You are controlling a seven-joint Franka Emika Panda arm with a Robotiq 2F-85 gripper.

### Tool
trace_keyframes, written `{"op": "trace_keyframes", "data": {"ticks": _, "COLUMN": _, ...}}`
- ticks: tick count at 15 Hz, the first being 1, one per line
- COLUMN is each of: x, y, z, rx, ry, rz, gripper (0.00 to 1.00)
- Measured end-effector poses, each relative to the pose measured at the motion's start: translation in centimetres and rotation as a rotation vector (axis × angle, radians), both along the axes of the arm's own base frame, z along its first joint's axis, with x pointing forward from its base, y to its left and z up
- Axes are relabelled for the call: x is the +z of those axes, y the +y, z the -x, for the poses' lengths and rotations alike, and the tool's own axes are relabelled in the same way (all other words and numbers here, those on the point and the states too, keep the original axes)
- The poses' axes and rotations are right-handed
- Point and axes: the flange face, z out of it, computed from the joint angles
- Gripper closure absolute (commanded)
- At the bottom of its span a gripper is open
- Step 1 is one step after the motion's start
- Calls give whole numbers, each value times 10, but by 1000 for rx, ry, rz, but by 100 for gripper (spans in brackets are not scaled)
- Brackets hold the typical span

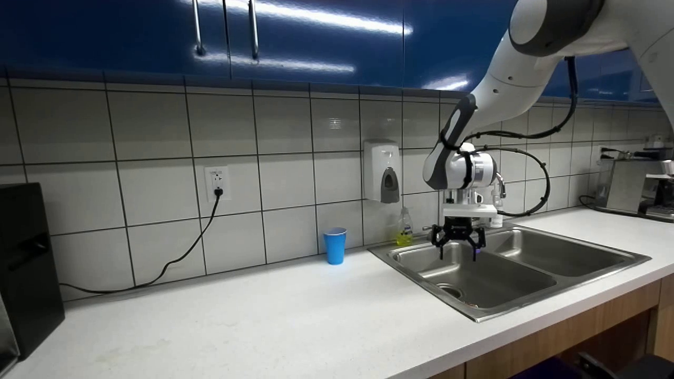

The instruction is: Remove the green packet out of the sink

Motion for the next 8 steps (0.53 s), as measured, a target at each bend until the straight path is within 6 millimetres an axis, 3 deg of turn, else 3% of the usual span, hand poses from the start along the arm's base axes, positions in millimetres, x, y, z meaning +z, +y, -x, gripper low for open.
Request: {"op": "trace_keyframes", "data": {"ticks": 8, "x": -36, "y": -33, "z": -11, "rx": -27, "ry": 20, "rz": 9, "gripper": 0}}
